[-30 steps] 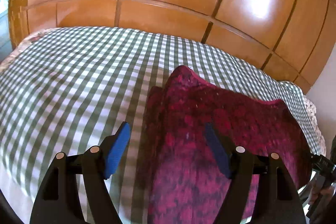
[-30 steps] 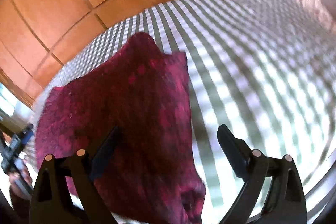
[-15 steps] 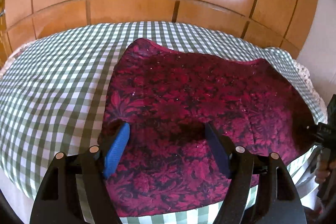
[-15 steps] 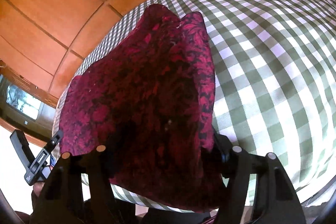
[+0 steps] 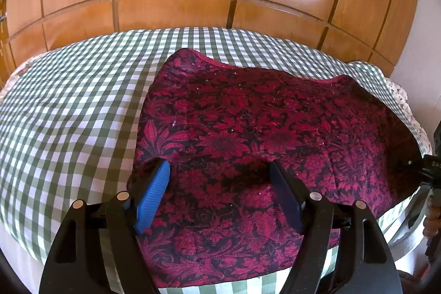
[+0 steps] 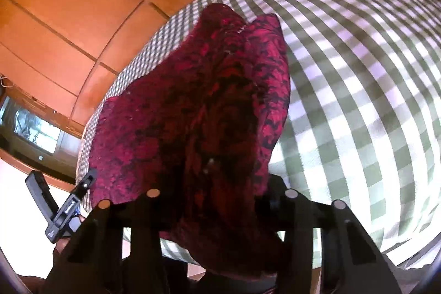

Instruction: Fold small clothes

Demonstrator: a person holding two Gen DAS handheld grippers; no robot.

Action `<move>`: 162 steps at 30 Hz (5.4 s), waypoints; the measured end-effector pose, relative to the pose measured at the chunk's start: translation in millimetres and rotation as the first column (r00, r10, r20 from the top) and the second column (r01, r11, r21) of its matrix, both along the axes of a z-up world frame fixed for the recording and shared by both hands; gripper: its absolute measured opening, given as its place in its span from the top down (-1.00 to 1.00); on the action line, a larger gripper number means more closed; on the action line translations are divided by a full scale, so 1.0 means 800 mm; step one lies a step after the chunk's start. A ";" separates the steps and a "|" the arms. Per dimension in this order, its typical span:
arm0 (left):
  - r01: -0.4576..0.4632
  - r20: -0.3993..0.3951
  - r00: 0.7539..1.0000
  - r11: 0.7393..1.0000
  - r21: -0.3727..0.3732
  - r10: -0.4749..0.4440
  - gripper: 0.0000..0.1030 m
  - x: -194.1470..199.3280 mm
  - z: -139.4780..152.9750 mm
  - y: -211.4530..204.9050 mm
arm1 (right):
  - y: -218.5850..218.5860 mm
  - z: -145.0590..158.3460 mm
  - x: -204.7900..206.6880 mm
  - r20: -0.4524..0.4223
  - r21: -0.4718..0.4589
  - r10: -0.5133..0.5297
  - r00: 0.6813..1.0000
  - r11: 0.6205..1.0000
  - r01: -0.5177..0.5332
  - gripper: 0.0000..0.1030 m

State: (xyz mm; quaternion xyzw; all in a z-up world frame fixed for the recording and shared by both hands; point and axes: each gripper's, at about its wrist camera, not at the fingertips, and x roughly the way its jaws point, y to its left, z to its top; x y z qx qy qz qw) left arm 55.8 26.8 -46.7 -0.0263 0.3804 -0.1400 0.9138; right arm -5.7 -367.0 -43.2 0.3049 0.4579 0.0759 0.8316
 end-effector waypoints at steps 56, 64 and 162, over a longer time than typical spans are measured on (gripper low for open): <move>0.230 -0.113 0.955 0.923 -0.309 -0.275 0.68 0.066 0.084 0.074 | 0.282 0.045 0.055 0.182 -0.323 0.583 0.792 0.796 -0.512 0.09; 0.010 -0.200 0.978 0.974 -0.225 -0.056 0.19 0.063 0.027 0.129 | 0.354 0.005 0.089 0.108 -0.412 0.637 0.763 0.727 -0.549 0.10; 0.281 -0.121 0.949 0.956 -0.085 -0.290 -0.42 0.131 0.022 -0.234 | -0.060 0.034 0.167 0.150 -0.420 -0.135 0.980 0.888 0.186 0.06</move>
